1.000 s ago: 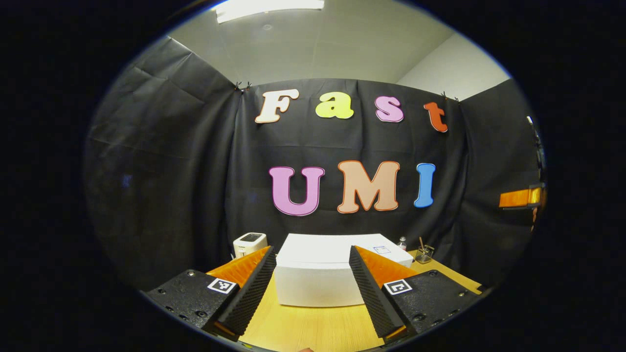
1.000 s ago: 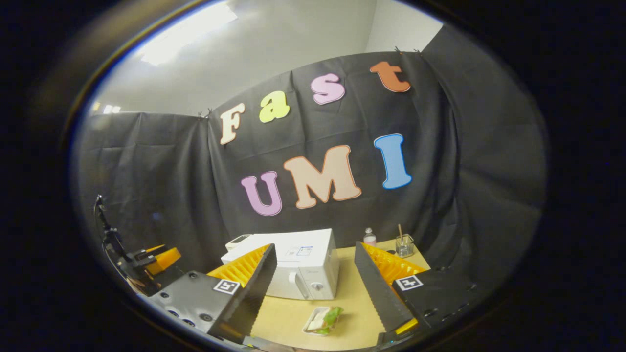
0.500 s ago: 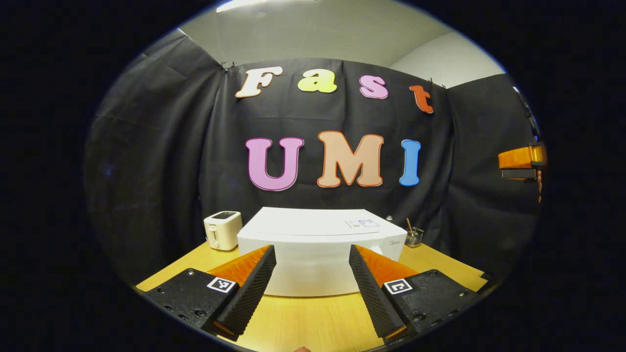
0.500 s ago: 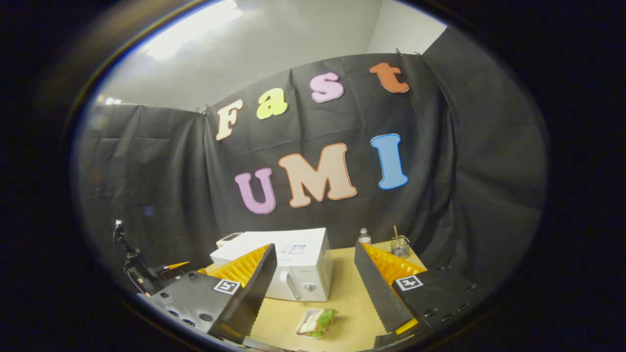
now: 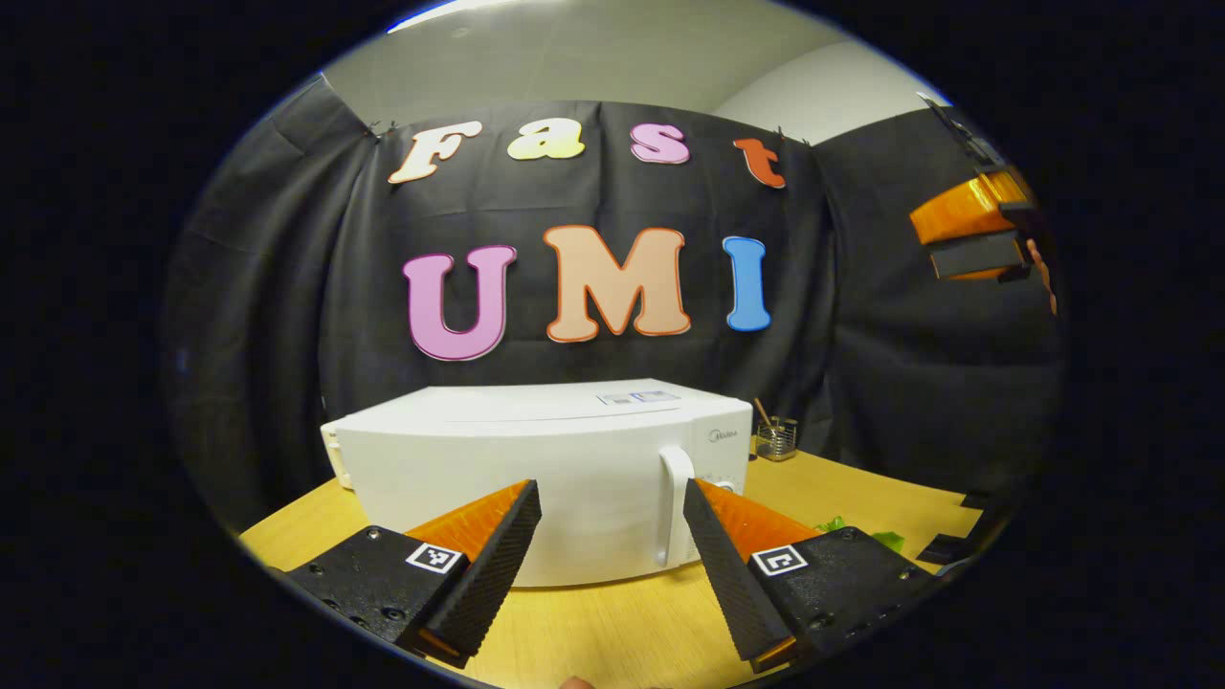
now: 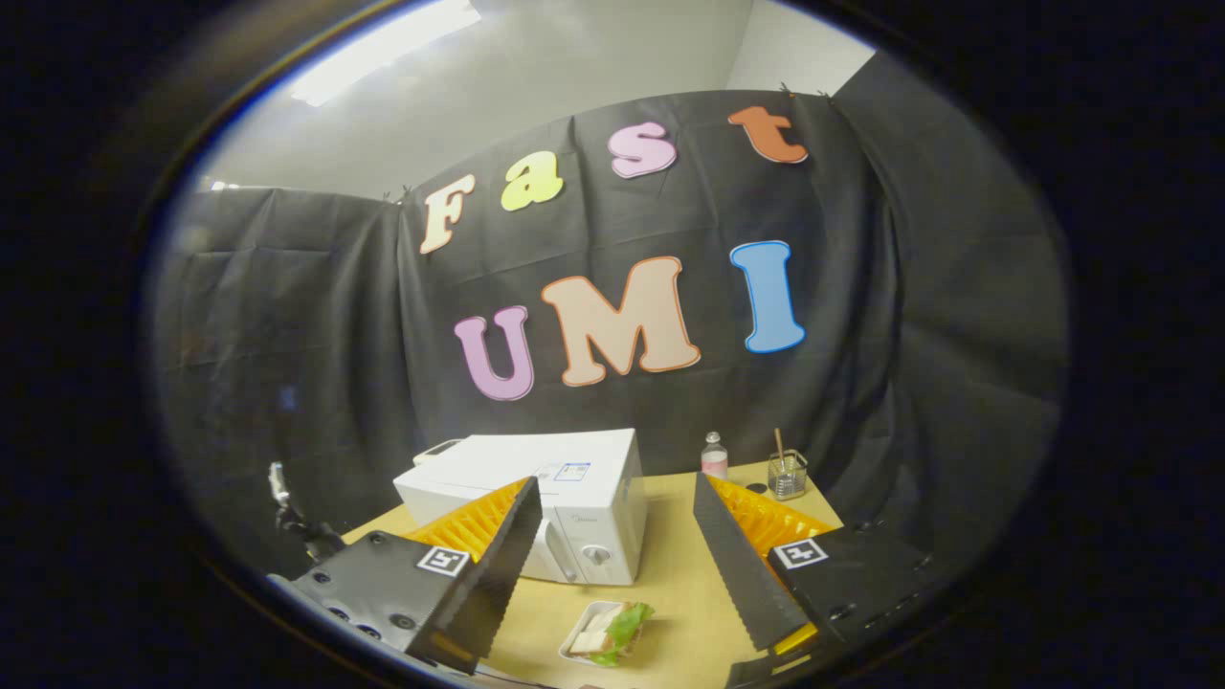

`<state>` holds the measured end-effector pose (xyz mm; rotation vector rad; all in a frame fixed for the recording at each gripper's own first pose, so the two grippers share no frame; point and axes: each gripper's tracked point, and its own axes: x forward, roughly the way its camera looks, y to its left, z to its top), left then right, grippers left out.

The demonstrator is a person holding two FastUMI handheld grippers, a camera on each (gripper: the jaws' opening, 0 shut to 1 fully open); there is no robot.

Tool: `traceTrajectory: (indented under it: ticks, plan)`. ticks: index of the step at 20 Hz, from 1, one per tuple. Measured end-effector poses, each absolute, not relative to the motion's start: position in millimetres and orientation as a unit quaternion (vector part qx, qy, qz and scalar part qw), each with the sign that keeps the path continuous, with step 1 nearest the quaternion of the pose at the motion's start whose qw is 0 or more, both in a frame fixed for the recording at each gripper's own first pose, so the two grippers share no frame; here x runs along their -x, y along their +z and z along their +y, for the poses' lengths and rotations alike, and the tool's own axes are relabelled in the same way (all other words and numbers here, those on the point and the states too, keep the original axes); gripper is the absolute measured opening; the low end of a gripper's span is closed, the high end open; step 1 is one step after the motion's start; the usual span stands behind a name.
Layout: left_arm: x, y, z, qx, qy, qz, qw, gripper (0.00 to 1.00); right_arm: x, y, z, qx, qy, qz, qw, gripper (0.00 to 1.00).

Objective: Open the microwave oven with the left hand, put the food in, and close the microwave oven.

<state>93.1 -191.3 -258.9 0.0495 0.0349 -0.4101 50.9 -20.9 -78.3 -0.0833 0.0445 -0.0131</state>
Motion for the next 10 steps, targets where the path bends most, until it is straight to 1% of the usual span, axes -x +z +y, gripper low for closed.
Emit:
traceTrajectory:
  ticks: [4, 6, 8, 10]
  plan:
    - [-114, -295, -224, -0.023, -0.233, 0.040, 0.971, 0.92, -61, -85, -36, 0.058, -0.013, 0.011, 0.998, 0.92]
    - [-123, -310, -237, -0.015, -0.241, 0.058, 0.969, 0.92, -66, -89, -35, 0.050, -0.003, 0.010, 0.999, 0.92]
    - [-134, -322, -246, -0.015, -0.243, 0.073, 0.967, 0.88, -66, -91, -37, 0.049, 0.004, 0.006, 0.999, 0.92]
    - [-143, -331, -250, -0.024, -0.237, 0.082, 0.968, 0.81, -65, -99, -39, 0.056, 0.008, 0.010, 0.998, 0.92]
